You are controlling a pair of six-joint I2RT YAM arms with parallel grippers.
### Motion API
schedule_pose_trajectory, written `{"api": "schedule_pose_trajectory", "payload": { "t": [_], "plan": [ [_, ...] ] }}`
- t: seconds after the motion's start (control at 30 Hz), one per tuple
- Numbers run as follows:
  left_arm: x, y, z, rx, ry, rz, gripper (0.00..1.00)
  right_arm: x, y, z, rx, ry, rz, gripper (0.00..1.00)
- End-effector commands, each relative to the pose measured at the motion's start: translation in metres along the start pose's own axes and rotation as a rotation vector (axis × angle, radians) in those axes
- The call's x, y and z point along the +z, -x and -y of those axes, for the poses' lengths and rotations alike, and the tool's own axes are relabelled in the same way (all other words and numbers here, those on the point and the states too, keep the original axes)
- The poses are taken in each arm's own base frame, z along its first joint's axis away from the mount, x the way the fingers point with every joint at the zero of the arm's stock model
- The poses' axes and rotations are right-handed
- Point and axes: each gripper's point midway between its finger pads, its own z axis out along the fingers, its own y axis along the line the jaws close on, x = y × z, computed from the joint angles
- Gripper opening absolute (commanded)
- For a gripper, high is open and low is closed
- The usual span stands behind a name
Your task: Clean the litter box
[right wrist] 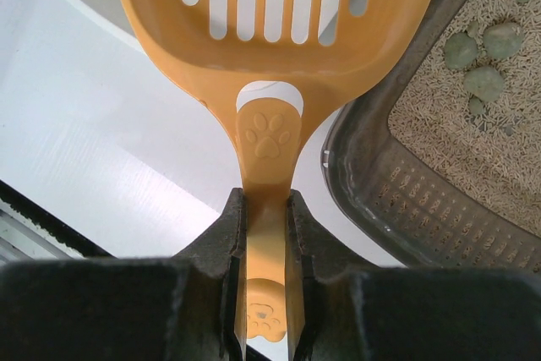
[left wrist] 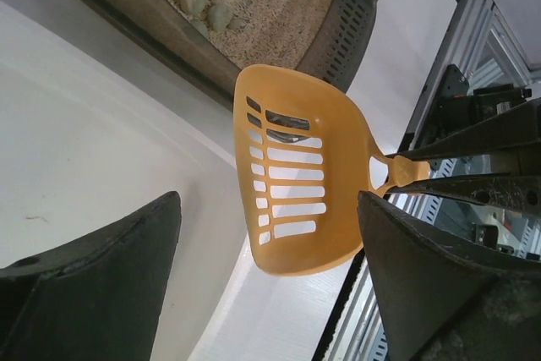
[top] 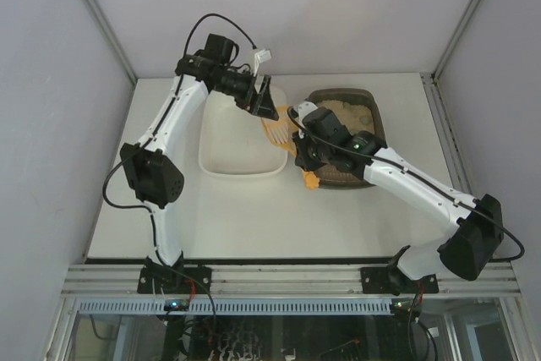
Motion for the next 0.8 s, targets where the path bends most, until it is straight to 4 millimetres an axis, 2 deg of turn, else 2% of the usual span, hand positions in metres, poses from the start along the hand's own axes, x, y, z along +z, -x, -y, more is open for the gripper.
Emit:
{"api": "schedule_pose_trajectory", "payload": {
  "t": [0.0,0.17,0.33,0.57,0.63,0.67,0.7,0.73,0.77],
  "plan": [
    [0.003,0.001,0.02,-0.024,-0.093,-0.009,0.86,-0.007,0.014,-0.003,-0.013,-0.007,0.056,0.0],
    [0.01,-0.017,0.02,-0.058,-0.1,-0.06,0.85,-0.011,0.017,-0.004,-0.015,-0.004,0.07,0.0],
    [0.013,-0.026,0.021,-0.088,-0.115,-0.083,0.74,-0.01,0.016,-0.006,-0.018,-0.003,0.067,0.0],
    [0.019,-0.026,0.027,-0.152,-0.168,-0.087,0.42,-0.013,0.017,-0.012,-0.023,0.007,0.079,0.0],
    [0.02,-0.023,0.029,-0.157,-0.176,-0.079,0.24,-0.015,0.018,-0.014,-0.024,0.011,0.084,0.02],
    [0.02,-0.023,0.03,-0.16,-0.178,-0.079,0.09,-0.016,0.017,-0.014,-0.024,0.013,0.083,0.16],
    [0.02,-0.021,0.03,-0.163,-0.178,-0.074,0.01,-0.018,0.017,-0.015,-0.022,0.018,0.083,0.36],
    [0.019,-0.021,0.032,-0.166,-0.184,-0.072,0.0,-0.021,0.017,-0.016,-0.015,0.021,0.088,0.59],
    [0.018,-0.02,0.036,-0.166,-0.2,-0.068,0.0,-0.024,0.018,-0.015,-0.008,0.017,0.1,0.76]
  ]
}}
